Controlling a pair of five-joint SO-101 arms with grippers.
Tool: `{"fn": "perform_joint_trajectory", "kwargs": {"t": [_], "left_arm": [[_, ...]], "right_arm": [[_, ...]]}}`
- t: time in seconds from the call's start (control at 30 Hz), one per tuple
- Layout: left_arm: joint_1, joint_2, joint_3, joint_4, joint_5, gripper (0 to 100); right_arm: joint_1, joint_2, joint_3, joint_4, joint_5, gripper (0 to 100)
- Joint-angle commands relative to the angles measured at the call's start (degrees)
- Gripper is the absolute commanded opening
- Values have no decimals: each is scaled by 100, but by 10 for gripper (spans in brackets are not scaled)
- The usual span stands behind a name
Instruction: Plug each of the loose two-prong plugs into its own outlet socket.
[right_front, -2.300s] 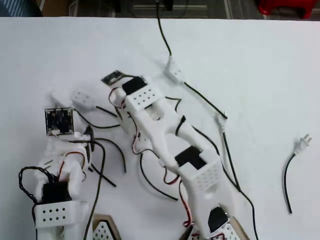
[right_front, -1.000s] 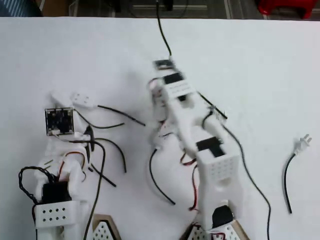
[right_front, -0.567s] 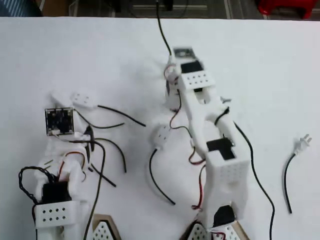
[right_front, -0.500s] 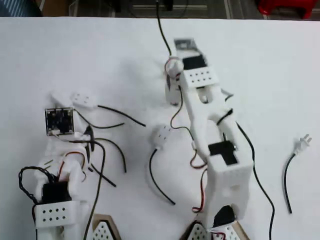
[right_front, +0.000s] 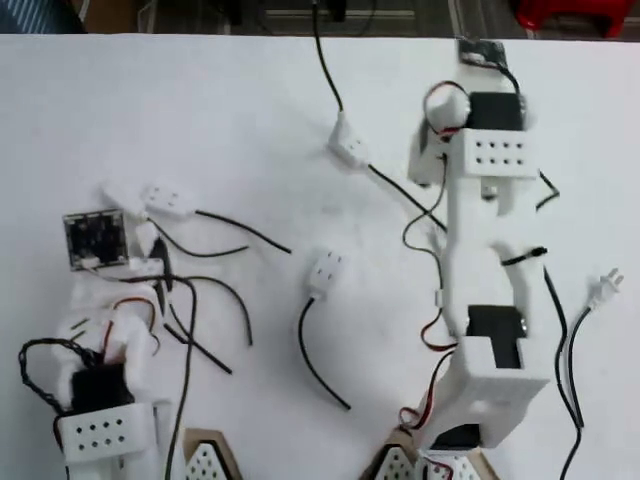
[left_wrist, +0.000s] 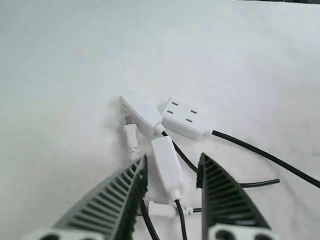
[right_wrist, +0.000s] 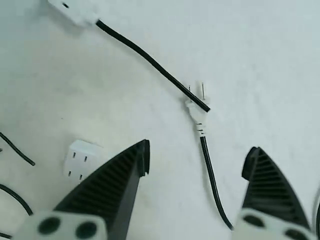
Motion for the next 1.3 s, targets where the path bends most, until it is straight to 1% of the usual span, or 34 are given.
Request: {"fn": "perform_joint_trajectory", "kwargs": {"t": [0.0,0.1,0.27,0.33,0.43,0.53,0.7,0.8,0.93,1.07,1.13,1.27], "left_arm": [[-286,426,-818,229,-9,174],[-646,1543,-1697,237,0,174],[-1156,3960,-3165,404,-18,174],[-1262,4787,-3604,404,-35,174],[-1288,5692,-3991,360,-44,173],[-1314,6299,-4141,44,-44,173],[-1385,7284,-4211,-633,-35,173],[-1376,7960,-4457,-923,-35,173],[-1349,8866,-5143,-765,-35,173],[-1305,9411,-5881,-202,-18,173],[-1297,9437,-6075,9,0,173],[-1297,9121,-6066,97,141,173]], "right_arm": [[163,-277,475,-92,-35,298],[145,-277,993,-479,-35,298],[127,-277,2119,-1358,-35,298],[127,-277,2673,-1903,-35,298],[119,-277,3385,-2730,-62,298],[22,-277,3824,-3275,-79,298],[-347,-277,4273,-3767,-79,298],[-382,-277,4422,-4004,-70,298],[-330,-277,4448,-4092,-44,298],[-338,-277,4448,-4119,-44,298],[-338,-277,4448,-4119,-44,298],[-338,-277,4448,-4119,-35,298]]}}
